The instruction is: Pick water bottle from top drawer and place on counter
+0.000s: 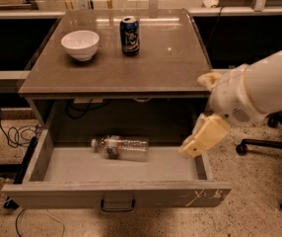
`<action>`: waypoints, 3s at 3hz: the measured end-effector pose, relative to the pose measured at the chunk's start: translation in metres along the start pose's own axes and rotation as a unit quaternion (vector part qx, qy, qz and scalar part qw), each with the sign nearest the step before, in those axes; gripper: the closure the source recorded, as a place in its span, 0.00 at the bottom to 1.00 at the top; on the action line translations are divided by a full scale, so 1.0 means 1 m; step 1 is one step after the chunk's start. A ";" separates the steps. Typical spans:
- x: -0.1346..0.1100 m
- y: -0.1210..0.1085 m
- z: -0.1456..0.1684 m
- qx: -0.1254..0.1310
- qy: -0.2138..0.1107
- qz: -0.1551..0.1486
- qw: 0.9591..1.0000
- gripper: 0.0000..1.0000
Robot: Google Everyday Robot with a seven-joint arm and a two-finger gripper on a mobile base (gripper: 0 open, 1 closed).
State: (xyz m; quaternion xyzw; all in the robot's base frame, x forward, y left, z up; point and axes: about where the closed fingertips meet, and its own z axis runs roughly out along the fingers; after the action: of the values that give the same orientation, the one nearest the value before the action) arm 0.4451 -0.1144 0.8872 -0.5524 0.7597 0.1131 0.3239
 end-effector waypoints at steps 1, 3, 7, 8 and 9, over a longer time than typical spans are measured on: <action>-0.007 0.023 0.051 -0.024 -0.018 0.000 1.000 0.00; -0.009 0.024 0.147 -0.016 -0.024 -0.005 1.000 0.00; -0.024 0.019 0.231 -0.058 -0.029 0.000 0.998 0.00; -0.022 0.025 0.253 -0.068 -0.025 0.013 0.997 0.00; -0.017 0.034 0.272 -0.066 -0.023 0.019 0.997 0.00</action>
Offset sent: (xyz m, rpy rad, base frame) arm -0.0017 0.0977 -0.1085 0.0962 0.0528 0.0609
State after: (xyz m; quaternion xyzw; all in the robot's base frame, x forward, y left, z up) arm 0.5172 0.0551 0.6832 -0.5554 0.7531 0.1824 0.3020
